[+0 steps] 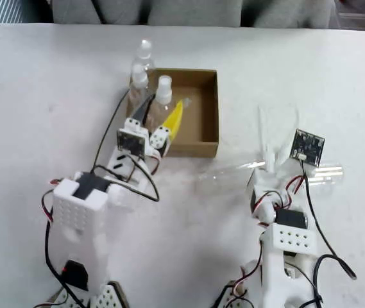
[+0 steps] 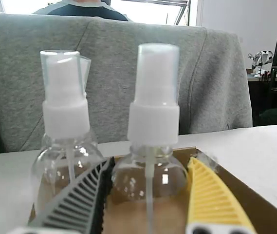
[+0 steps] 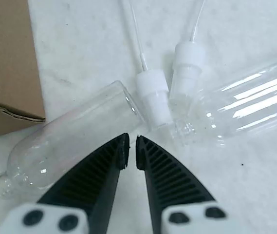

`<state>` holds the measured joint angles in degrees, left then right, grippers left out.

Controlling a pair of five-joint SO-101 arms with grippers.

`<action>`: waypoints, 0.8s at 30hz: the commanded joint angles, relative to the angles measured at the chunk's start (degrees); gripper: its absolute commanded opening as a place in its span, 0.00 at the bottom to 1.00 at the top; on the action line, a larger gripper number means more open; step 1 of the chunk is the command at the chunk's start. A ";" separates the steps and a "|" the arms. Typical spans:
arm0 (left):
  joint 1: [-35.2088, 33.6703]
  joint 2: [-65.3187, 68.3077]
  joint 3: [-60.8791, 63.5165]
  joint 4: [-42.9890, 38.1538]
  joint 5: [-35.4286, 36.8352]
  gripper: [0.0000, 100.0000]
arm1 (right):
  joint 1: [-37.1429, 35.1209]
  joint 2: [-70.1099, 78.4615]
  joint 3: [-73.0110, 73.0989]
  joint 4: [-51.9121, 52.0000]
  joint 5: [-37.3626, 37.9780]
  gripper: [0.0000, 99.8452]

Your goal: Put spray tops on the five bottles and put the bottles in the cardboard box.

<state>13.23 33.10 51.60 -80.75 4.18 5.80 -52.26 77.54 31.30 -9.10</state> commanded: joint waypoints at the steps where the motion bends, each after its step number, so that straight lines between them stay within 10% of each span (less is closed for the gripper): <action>1: -0.13 -0.57 -2.29 -1.49 -0.70 0.03 | 0.40 -0.75 -0.35 -0.92 0.09 0.02; 10: -0.48 -0.57 -1.85 1.85 -0.62 0.22 | 0.40 -0.75 -0.35 -1.01 0.09 0.02; 24: -1.36 -6.46 3.16 3.96 -0.53 0.23 | 0.40 -0.75 -0.35 -1.10 0.18 0.02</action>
<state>12.79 31.08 54.42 -78.81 4.18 5.80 -52.26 77.54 31.30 -9.10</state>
